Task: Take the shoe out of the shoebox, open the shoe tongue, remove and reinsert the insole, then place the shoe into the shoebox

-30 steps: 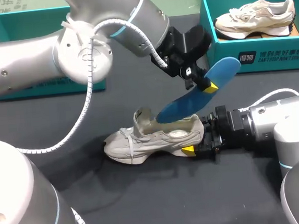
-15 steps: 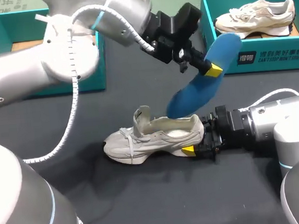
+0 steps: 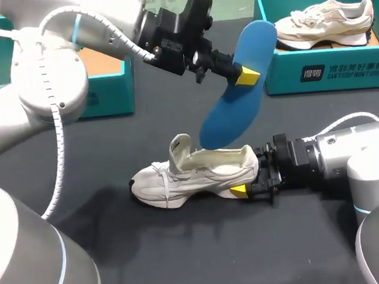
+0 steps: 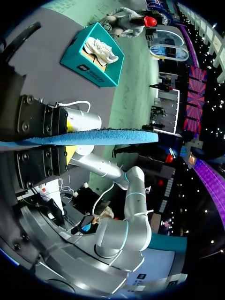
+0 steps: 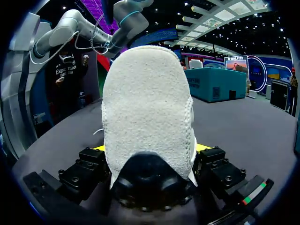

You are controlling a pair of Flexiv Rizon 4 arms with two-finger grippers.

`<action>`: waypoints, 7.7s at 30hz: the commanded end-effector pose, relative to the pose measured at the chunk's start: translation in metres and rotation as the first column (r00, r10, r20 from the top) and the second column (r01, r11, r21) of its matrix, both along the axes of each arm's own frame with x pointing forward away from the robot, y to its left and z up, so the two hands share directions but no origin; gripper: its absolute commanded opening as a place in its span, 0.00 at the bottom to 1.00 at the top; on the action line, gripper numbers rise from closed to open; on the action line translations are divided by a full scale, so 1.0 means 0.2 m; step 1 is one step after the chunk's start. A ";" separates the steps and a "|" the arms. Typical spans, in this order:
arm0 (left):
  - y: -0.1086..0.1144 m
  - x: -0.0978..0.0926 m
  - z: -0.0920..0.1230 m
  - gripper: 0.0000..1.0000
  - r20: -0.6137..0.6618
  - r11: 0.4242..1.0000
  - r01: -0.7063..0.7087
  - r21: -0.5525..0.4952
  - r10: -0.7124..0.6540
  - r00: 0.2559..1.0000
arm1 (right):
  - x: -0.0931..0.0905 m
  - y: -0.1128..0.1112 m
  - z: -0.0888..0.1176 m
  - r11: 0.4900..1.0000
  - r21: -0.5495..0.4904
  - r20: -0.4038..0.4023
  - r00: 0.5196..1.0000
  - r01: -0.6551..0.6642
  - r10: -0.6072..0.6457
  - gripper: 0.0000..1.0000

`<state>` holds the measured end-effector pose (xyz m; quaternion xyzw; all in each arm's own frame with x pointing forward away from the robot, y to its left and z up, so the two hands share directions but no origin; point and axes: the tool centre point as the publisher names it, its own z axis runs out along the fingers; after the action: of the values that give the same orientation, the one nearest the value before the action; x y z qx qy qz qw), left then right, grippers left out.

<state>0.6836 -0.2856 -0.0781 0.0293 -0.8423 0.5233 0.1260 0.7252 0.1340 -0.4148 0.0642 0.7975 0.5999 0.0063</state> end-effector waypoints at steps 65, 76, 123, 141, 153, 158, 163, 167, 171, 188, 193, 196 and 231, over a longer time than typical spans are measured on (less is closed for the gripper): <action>0.44 -0.29 0.67 0.00 -0.127 0.969 -0.092 -0.229 0.064 0.990 | 0.00 0.00 -0.01 1.000 -0.004 -0.001 1.000 0.001 -0.001 0.00; 0.44 -0.29 0.67 0.00 -0.127 0.969 -0.092 -0.229 0.064 0.990 | 0.00 0.00 0.00 1.000 -0.017 -0.002 1.000 0.002 -0.002 0.03; 0.51 -0.31 0.70 0.00 -0.136 0.932 -0.183 -0.313 0.146 0.980 | -0.06 -0.30 0.27 0.779 -0.626 -0.048 0.999 -0.030 -0.001 1.00; 0.53 -0.30 0.69 0.00 -0.152 0.923 -0.201 -0.328 0.159 0.976 | -0.07 -0.27 0.37 0.512 -0.858 -0.060 0.997 -0.030 -0.041 1.00; 0.53 -0.30 0.69 0.00 -0.152 0.923 -0.201 -0.328 0.159 0.976 | -0.05 -0.27 0.40 0.387 -0.922 -0.048 0.995 -0.010 -0.090 1.00; 0.53 -0.30 0.69 0.00 -0.152 0.923 -0.201 -0.328 0.159 0.976 | -0.05 -0.25 0.42 0.327 -0.945 -0.061 0.993 -0.026 -0.098 1.00; 0.53 -0.30 0.69 0.00 -0.152 0.923 -0.201 -0.328 0.159 0.976 | -0.03 -0.22 0.43 0.285 -0.958 -0.071 0.993 -0.042 -0.094 1.00; 0.53 -0.30 0.69 0.00 -0.152 0.923 -0.201 -0.328 0.159 0.976 | -0.03 -0.20 0.44 0.269 -0.962 -0.068 0.994 -0.041 -0.091 1.00; 0.53 -0.30 0.69 0.00 -0.152 0.923 -0.201 -0.328 0.159 0.976 | -0.02 -0.20 0.45 0.268 -0.963 -0.065 0.994 -0.039 -0.087 1.00; 0.53 -0.30 0.69 0.00 -0.152 0.923 -0.201 -0.328 0.159 0.976 | -0.01 -0.20 0.44 0.276 -0.961 -0.050 0.995 -0.023 -0.091 1.00; 0.53 -0.30 0.69 0.00 -0.152 0.923 -0.201 -0.328 0.159 0.976 | 0.01 -0.19 0.46 0.287 -0.958 -0.033 0.996 -0.008 -0.081 1.00; 0.53 -0.30 0.69 0.00 -0.152 0.923 -0.201 -0.328 0.159 0.976 | 0.04 -0.17 0.48 0.290 -0.957 -0.021 0.997 -0.001 -0.067 1.00; 0.53 -0.30 0.69 0.00 -0.152 0.923 -0.201 -0.328 0.159 0.976 | 0.27 0.08 0.27 0.312 -0.948 -0.041 0.996 -0.065 0.081 1.00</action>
<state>0.6237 -0.1790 0.0604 0.1164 -0.7234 0.6676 0.1322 0.7775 0.1461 -0.3504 0.0083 0.9996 0.0186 0.0217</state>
